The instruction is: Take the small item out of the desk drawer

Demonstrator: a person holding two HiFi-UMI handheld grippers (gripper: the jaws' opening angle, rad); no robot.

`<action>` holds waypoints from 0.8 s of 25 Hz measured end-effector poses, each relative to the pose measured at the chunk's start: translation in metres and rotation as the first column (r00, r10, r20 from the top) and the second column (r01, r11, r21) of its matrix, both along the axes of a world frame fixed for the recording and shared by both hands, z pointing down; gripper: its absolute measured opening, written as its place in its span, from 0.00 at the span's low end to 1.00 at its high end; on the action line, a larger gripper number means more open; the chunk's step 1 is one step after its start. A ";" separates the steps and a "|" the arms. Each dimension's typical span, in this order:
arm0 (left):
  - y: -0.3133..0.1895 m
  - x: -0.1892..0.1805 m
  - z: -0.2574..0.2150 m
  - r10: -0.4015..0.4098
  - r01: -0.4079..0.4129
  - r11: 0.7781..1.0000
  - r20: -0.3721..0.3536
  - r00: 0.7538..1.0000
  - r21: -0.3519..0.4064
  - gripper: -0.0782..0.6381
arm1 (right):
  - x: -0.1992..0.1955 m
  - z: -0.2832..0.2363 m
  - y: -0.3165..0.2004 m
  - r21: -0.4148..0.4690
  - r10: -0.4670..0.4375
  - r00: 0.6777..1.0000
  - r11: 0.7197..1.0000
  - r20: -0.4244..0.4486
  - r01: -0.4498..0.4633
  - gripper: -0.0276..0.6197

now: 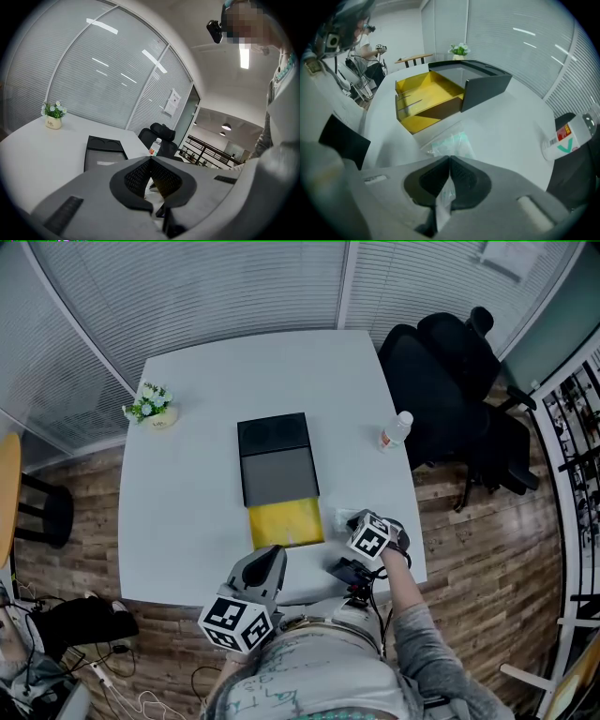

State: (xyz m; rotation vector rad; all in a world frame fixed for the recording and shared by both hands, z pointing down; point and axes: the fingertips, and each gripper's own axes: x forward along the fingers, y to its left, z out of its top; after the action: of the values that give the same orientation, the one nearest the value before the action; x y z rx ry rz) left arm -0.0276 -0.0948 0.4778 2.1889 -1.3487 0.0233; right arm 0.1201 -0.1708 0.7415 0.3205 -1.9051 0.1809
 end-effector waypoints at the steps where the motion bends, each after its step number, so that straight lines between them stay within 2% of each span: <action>1: 0.000 0.000 0.000 0.000 0.000 1.000 0.000 1.000 0.000 0.11 | 0.001 0.000 0.000 0.006 0.004 1.000 1.000 -0.003 -0.004 0.05; 11: -0.002 0.000 0.001 0.007 -0.007 1.000 -0.001 1.000 -0.001 0.11 | 0.000 0.001 0.000 -0.012 0.013 1.000 1.000 -0.005 -0.013 0.05; 17: -0.004 -0.003 0.001 0.010 -0.010 1.000 -0.006 1.000 0.000 0.11 | -0.001 -0.002 0.000 0.006 -0.020 1.000 1.000 -0.022 0.020 0.05; 20: -0.005 -0.004 -0.001 0.014 -0.014 1.000 -0.008 1.000 0.003 0.11 | 0.000 -0.004 -0.001 -0.003 0.004 1.000 1.000 -0.011 -0.004 0.07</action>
State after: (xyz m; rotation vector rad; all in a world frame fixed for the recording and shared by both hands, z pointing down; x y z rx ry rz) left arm -0.0317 -0.0994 0.4769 2.1991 -1.3297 0.0183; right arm 0.1196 -0.1716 0.7379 0.3232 -1.8935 0.1841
